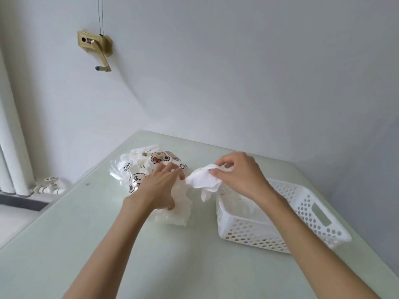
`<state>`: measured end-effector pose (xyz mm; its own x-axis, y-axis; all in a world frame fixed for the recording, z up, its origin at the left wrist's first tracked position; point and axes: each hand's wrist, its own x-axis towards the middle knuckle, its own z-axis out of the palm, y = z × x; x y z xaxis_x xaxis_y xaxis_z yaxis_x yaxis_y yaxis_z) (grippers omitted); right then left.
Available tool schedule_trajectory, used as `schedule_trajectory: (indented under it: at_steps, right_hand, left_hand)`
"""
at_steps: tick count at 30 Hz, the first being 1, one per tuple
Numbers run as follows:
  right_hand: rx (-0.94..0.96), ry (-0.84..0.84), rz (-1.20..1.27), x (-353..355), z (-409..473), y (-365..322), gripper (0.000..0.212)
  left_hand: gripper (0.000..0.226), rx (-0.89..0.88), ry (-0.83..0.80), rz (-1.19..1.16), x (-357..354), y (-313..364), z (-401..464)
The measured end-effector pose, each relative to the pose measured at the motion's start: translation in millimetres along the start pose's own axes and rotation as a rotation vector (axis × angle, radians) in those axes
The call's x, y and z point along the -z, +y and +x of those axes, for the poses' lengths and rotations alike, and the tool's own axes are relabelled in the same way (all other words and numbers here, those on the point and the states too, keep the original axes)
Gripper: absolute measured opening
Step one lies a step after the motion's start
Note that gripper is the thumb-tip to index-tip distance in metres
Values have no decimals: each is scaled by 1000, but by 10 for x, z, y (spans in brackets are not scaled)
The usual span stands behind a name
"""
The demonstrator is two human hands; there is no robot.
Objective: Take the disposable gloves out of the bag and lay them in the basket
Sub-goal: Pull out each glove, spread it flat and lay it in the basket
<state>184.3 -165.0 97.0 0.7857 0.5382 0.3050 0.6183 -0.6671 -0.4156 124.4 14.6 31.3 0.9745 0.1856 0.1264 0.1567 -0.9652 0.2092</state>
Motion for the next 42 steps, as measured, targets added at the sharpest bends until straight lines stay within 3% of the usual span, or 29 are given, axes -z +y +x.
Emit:
schedule_trajectory:
  at_steps: [3, 9, 11, 15, 21, 26, 28, 30, 32, 33, 35, 38, 42]
  right_hand:
    - [-29, -63, 133, 158, 79, 30, 6]
    - [-132, 92, 549, 487, 110, 179, 18]
    - [-132, 114, 549, 598, 59, 220, 16]
    - [-151, -32, 556, 673, -145, 297, 18]
    - [-133, -110, 599, 491, -416, 355, 21]
    - [-87, -242, 543, 500, -485, 319, 17]
    - [-139, -276, 494, 560, -497, 389, 16]
    - [-195, -345, 426, 647, -514, 479, 13]
    - [-222, -372, 405, 732, -537, 568, 23]
    - [-222, -340, 450, 763, -551, 622, 32]
    - [-207, -209, 667, 786, -553, 704, 42]
    - [-177, -68, 1031, 710, -517, 659, 24]
    - [-113, 70, 1012, 533, -449, 455, 10]
  left_hand:
    - [79, 11, 9, -4, 6, 6, 6]
    - [85, 4, -14, -25, 20, -17, 1]
    - [86, -21, -39, -96, 43, -35, 6]
    - [82, -74, -124, -294, 163, -37, -39]
    - [92, -168, -25, -611, 403, 348, -168]
    - [103, -318, -259, -633, 228, 660, -147]
    - [80, -317, -235, -644, 234, 671, -139]
    - [44, -338, -167, -646, 273, 650, -131]
    - [9, -369, -140, -686, 292, 612, -126]
    - [6, -375, -131, -721, 286, 605, -124]
    - [20, -371, -112, -760, 262, 600, -111]
    - [25, -373, -173, -908, 235, 677, -138]
    - [43, -407, -191, -1010, 149, 858, -144]
